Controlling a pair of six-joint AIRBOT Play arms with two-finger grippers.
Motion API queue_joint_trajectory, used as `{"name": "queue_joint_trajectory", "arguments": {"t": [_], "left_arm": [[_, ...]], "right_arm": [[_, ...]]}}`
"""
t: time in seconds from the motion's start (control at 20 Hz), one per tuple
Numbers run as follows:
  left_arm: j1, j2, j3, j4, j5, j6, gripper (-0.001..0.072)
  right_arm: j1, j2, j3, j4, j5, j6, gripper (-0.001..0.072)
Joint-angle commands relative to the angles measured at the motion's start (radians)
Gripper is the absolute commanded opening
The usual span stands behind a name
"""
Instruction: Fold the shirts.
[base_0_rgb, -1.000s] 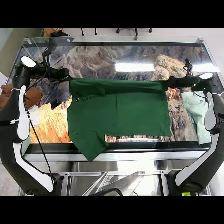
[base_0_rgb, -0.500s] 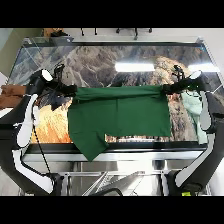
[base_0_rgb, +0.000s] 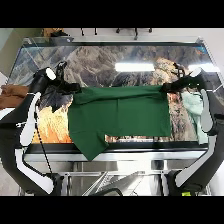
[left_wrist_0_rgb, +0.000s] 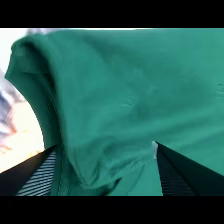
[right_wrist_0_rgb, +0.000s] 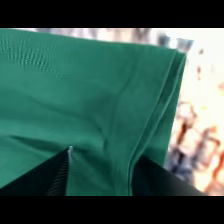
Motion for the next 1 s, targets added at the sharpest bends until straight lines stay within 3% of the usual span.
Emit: {"name": "queue_joint_trajectory", "arguments": {"t": [0.0,0.15,0.25,0.6,0.75,0.95], "left_arm": [[0.025,0.000,0.124,0.013,-0.229,-0.036,0.0660],[0.085,0.049,0.121,0.011,-0.463,-0.088,0.0660],[0.101,0.162,-0.051,0.011,-0.482,-0.095,0.0660],[0.106,0.768,-0.973,0.000,-0.229,-0.178,0.0660],[0.106,0.898,-1.197,-0.130,-0.098,-0.172,0.0660],[0.052,0.950,-1.336,-0.316,0.111,-0.117,0.0660]], "right_arm": [[-0.038,0.106,0.000,-0.053,0.062,0.058,0.0510],[-0.131,0.175,-0.029,-0.043,0.211,0.058,0.0502],[-0.200,0.225,-0.140,-0.023,0.262,0.057,0.0501],[-0.365,0.463,-0.728,-0.017,0.062,0.050,0.0501],[-0.359,0.463,-0.788,0.058,0.024,0.048,0.0501],[-0.353,0.453,-0.790,0.138,0.024,0.004,0.0501]]}}
